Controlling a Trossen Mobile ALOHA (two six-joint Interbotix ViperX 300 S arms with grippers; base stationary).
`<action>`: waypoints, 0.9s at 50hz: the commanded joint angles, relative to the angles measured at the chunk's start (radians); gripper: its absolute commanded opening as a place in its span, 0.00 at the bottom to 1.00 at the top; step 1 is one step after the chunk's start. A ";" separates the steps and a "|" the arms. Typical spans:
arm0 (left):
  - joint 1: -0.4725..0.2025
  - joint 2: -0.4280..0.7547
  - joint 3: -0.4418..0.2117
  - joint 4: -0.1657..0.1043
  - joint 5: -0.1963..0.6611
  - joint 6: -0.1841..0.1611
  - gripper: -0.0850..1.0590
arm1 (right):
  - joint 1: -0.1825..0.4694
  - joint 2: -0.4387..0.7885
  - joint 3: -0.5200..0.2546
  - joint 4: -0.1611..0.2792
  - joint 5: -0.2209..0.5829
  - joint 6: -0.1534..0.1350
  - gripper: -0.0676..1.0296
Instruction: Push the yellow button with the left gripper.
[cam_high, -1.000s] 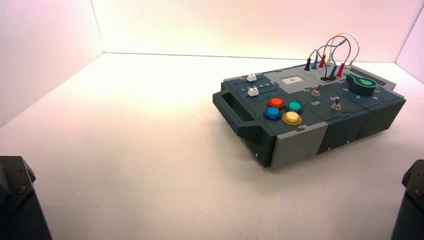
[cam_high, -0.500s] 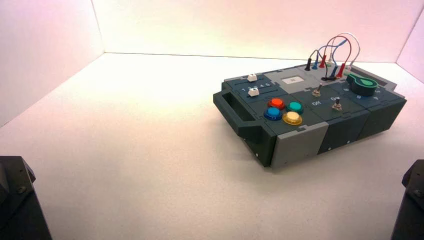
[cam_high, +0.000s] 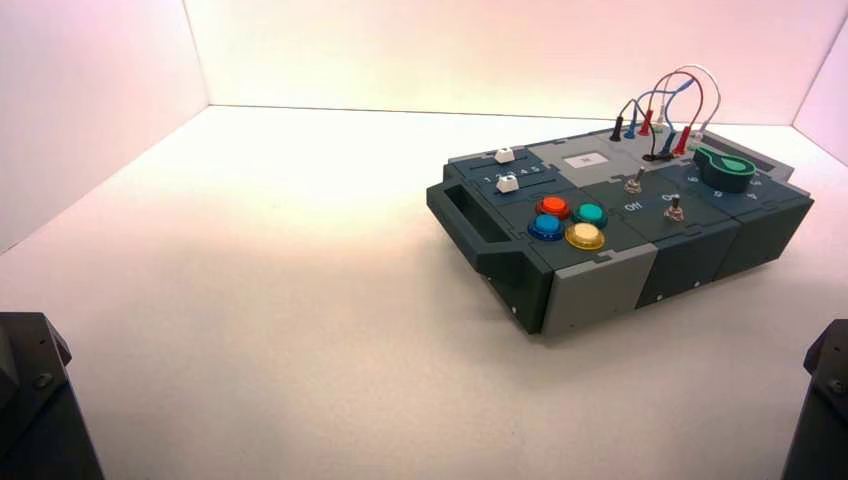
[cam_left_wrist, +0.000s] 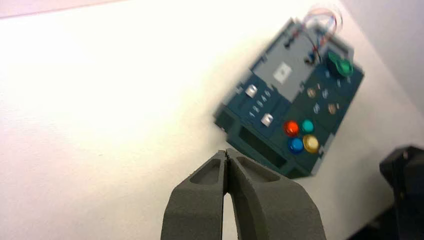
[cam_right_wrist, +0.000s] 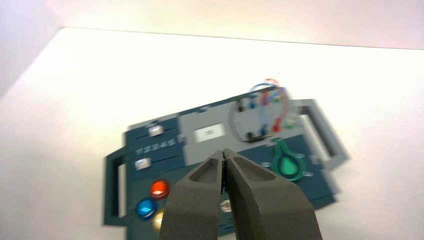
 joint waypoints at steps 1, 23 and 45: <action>-0.071 0.135 -0.091 0.005 -0.015 0.025 0.05 | -0.046 0.026 -0.040 -0.025 -0.002 -0.005 0.04; -0.282 0.528 -0.330 0.005 -0.025 0.117 0.05 | -0.123 0.040 -0.032 -0.041 -0.014 0.006 0.04; -0.420 0.650 -0.377 0.002 -0.011 0.221 0.05 | -0.156 0.044 -0.028 -0.041 -0.021 0.014 0.04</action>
